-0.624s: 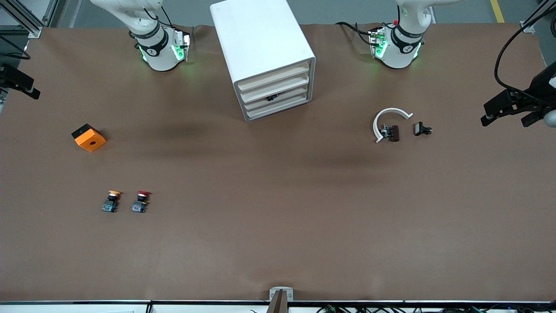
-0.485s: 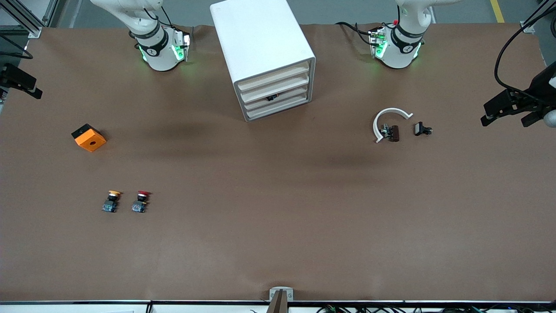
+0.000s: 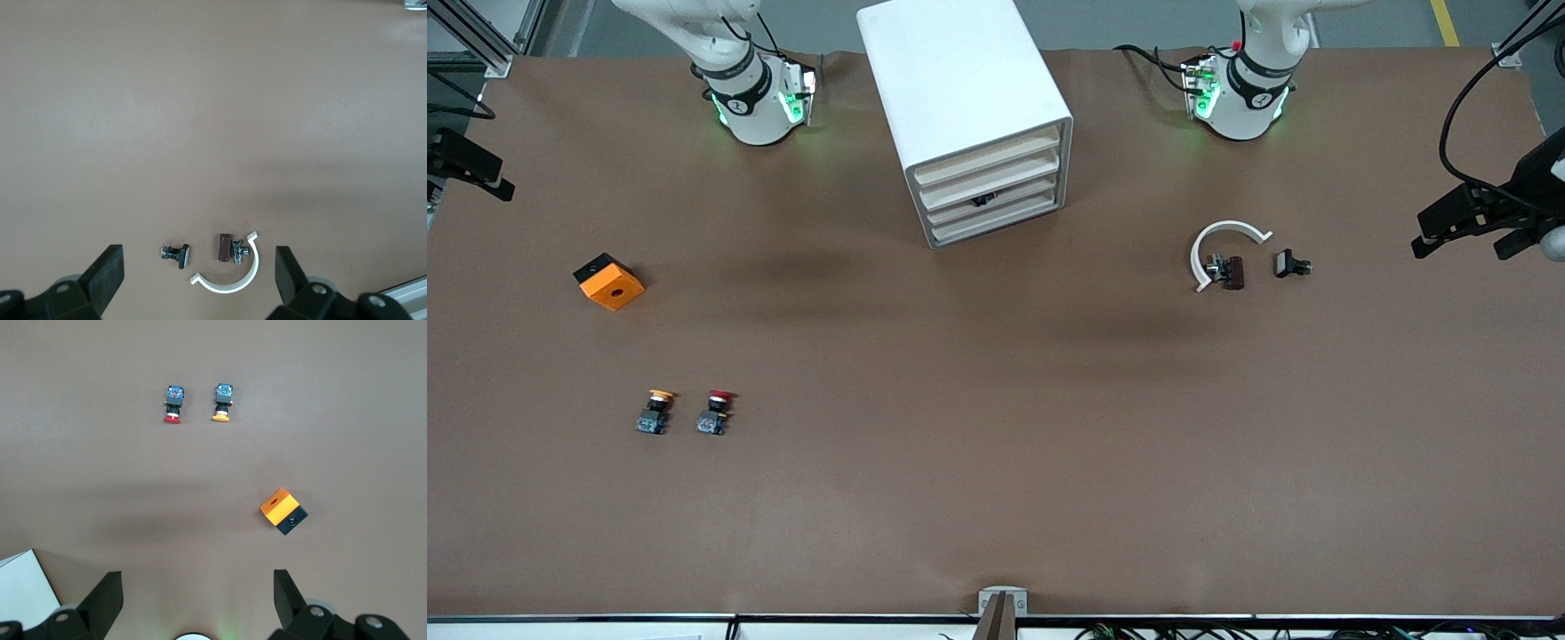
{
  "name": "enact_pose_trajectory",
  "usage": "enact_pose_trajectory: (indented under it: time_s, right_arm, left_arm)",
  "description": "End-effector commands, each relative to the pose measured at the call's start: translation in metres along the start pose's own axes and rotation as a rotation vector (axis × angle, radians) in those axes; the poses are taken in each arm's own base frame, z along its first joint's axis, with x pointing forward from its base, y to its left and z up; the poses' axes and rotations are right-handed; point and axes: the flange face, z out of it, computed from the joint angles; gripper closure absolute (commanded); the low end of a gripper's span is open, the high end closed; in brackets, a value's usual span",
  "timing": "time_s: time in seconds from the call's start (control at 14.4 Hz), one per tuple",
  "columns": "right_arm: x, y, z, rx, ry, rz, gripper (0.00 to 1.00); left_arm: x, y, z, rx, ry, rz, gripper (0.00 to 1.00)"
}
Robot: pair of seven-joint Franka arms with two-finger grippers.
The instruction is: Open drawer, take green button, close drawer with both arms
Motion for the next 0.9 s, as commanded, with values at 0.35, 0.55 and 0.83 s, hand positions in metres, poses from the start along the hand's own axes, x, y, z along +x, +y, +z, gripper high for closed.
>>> enact_pose_trajectory:
  time_s: [0.35, 0.55, 0.83]
  right_arm:
    - [-0.010, 0.008, 0.000, 0.026, -0.006, 0.039, 0.00]
    - [-0.011, 0.004, 0.003, 0.048, -0.015, 0.057, 0.00]
    - [-0.012, -0.001, 0.003, 0.047, -0.027, 0.072, 0.00]
  left_arm:
    - [0.048, 0.013, 0.122, -0.007, -0.150, -0.044, 0.00]
    - [0.067, 0.052, 0.169, -0.005, -0.138, -0.146, 0.00]
    - [0.069, 0.132, 0.227, 0.014, -0.156, -0.342, 0.00]
